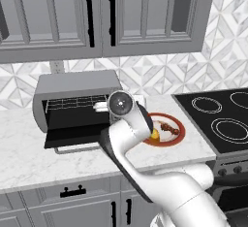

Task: Pick up the kebab skewer and baguette bread, and place them inside the toaster oven. Close the toaster oven door and start by setting the timer.

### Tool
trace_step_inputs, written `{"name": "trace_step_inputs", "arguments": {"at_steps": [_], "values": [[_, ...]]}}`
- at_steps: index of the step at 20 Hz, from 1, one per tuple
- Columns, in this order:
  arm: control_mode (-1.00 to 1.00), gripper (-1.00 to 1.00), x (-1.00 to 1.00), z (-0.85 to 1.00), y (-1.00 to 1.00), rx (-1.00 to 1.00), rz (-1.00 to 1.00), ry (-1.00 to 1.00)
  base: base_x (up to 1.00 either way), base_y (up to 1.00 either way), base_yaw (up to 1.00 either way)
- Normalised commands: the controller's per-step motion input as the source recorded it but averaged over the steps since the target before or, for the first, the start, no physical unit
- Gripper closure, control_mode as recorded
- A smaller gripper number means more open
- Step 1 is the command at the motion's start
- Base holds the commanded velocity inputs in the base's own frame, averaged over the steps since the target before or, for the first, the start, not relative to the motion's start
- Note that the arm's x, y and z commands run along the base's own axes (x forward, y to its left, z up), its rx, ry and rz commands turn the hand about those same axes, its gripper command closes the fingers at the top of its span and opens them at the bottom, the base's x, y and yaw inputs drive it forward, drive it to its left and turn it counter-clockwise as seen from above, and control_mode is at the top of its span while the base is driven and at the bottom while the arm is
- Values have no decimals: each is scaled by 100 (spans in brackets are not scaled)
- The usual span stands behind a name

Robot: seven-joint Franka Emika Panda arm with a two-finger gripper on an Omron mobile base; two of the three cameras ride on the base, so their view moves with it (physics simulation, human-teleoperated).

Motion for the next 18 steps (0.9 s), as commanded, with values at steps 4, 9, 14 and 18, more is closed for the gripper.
{"name": "trace_step_inputs", "arguments": {"at_steps": [4,9,14,18], "values": [[-100,-100,27,-16,100,8,-17,-11,0,0,0],[-100,-100,61,-13,100,15,-17,0,0,0,0],[-100,-100,15,-38,72,7,9,-7,0,0,0],[-100,-100,19,-31,24,-5,3,-17,0,0,0]]}}
